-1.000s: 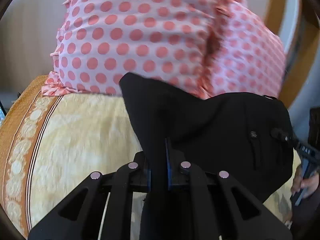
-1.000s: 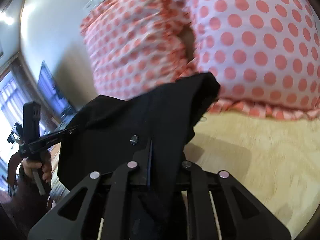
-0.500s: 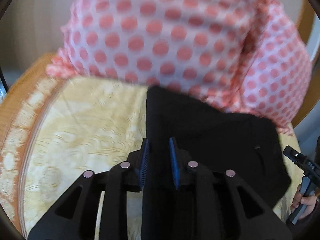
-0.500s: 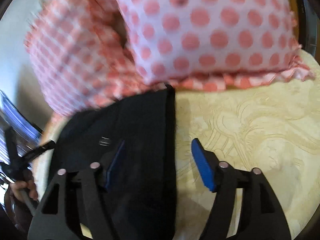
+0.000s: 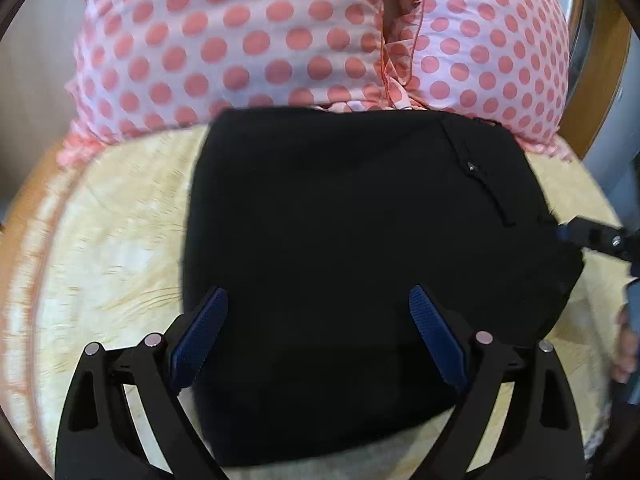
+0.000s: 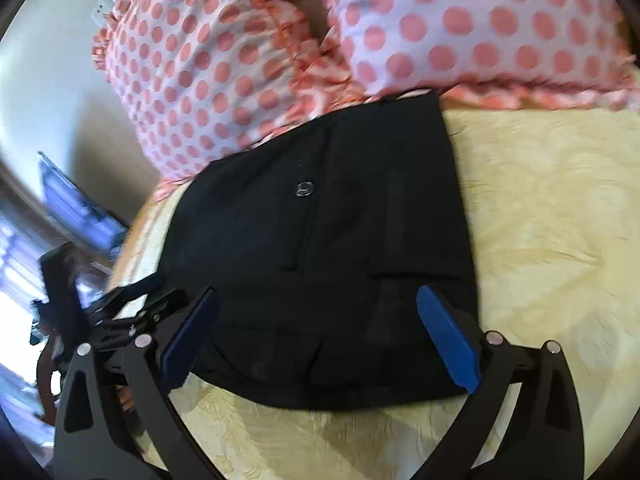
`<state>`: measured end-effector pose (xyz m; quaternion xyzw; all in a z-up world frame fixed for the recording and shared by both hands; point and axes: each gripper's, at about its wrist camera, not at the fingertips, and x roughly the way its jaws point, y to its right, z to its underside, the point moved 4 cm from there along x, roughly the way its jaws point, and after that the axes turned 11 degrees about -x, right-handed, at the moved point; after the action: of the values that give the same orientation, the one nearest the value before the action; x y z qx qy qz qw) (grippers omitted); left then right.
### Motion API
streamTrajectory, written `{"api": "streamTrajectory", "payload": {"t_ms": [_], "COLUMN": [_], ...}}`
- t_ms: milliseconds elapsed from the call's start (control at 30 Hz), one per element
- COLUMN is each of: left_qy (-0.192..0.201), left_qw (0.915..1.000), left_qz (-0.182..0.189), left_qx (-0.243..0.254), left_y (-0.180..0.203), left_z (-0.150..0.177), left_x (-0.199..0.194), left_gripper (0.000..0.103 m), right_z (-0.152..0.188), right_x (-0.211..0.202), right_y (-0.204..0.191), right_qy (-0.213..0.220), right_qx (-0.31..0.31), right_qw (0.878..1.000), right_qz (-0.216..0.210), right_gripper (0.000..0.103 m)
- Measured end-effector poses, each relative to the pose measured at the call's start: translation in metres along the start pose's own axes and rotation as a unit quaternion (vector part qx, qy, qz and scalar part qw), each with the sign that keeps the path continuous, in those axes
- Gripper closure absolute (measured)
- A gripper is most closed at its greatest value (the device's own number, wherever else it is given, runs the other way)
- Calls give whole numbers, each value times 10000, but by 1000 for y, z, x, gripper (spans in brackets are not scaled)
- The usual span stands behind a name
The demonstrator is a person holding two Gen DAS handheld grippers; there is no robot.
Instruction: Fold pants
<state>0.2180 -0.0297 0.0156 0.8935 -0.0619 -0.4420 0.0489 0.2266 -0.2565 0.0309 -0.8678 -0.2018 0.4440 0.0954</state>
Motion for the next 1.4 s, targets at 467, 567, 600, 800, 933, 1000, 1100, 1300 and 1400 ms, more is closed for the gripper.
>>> {"api": "streamTrajectory", "payload": {"t_ms": [467,567,600,800,933,1000,1100,1300,1400], "left_qy": [885,782,863,862,1010,1071,1109,1139,1133], "left_qw": [9935,9947,9940,9944,9932,9926,9922,9919,9920], "left_qz": [-706,-656,-660,-540,-486,-480,-477,-468,-468], "left_qx": [-98,-94,-103,-278,-313,-313,-319,-310,-310], "left_y": [-10,-8,-8,-13,-13,-13,-14,-15,-15], "left_z": [118,132,133,139,143,144,144,144,144], "left_x": [-80,-74,-74,-76,-78,-78,-78,-79,-79], "left_gripper": [1,1,1,1,1,1,1,1,1], "right_z": [133,143,145,153,154,155,155,153,153], "right_x": [-38,-36,-36,-35,-35,-35,-35,-35,-35], "right_y": [-55,-64,-64,-66,-61,-62,-63,-62,-61], "right_qy": [494,579,561,523,514,545,530,523,516], "right_qx": [-1112,-1230,-1227,-1158,-940,-915,-898,-893,-900], "right_qw": [9686,9613,9606,9615,9669,9667,9665,9665,9667], "right_qz": [2169,2395,2431,2439,2316,2328,2345,2348,2341], "right_gripper": [2,2,2,2,2,2,2,2,2]}}
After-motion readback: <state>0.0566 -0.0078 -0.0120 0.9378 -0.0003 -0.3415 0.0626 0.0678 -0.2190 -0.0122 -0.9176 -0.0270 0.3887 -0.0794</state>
